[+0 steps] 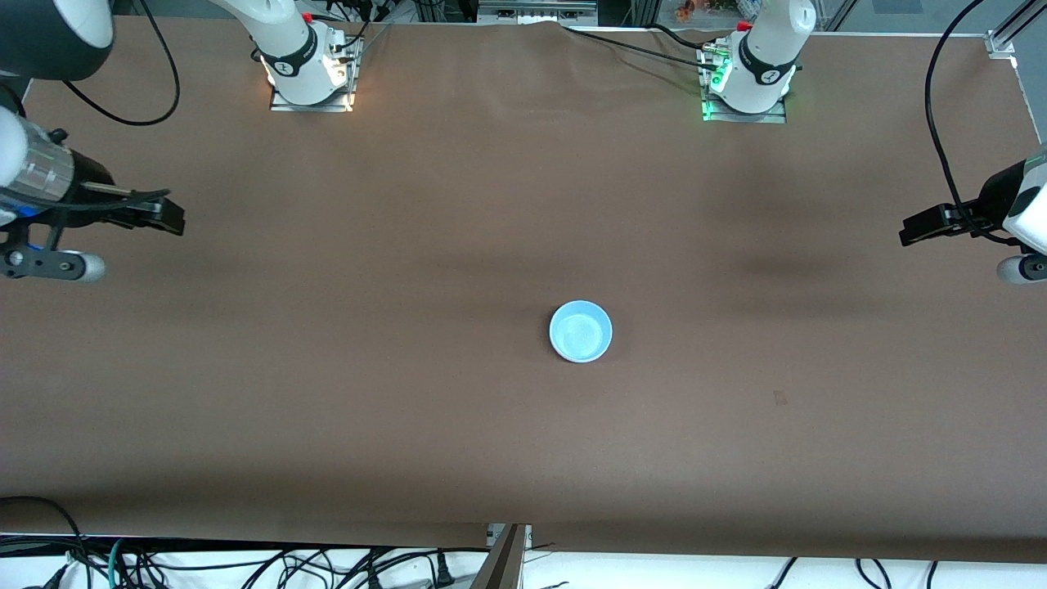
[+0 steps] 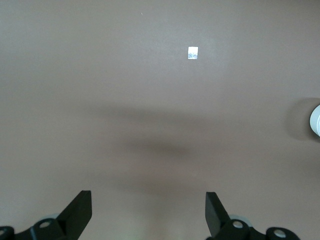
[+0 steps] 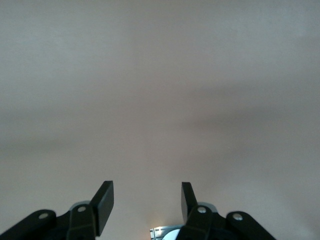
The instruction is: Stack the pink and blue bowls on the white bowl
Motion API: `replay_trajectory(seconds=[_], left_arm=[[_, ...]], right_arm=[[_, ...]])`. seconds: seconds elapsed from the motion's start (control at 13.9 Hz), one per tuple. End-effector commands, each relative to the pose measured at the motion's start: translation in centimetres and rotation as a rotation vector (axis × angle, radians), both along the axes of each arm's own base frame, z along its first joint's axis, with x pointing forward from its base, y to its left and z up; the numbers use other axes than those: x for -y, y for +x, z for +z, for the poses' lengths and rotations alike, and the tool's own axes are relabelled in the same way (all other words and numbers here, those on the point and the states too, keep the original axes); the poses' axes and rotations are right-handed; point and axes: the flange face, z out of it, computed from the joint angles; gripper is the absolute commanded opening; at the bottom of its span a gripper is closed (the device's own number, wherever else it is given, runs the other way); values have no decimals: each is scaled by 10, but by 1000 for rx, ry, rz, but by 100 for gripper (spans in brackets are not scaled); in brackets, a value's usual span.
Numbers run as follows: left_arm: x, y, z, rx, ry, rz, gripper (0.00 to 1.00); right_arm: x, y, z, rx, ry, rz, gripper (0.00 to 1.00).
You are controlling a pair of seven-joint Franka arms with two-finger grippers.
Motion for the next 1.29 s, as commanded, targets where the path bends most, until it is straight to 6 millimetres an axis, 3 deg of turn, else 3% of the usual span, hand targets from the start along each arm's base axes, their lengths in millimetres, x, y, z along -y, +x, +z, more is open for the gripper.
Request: replay_trajectory(seconds=[0.0,0.29,0.5,0.72,0.79,0.93,1.22], left_arm=[[-2,2,6,-3,-19,-14,100],[-2,2,6,-3,-19,-14,100],[-2,2,5,-5,-19,-14,100],[-2,2,6,-3,-19,-14,100],[-2,2,5,-5,-20,-14,100],[-2,2,6,-3,-19,-14,100],[-2,2,5,-5,-19,-14,100]], right_arm=[[26,-38,-12,46,73,1,63],[50,-92,-35,126,125,-8,70],[56,-113,-46,146,144,-10,71],[74,-121,-49,142,147,-37,73],[82,-124,-49,143,152,-52,78],[110,-122,-49,150,149,-54,99],[118,-117,-39,166,105,2,99]])
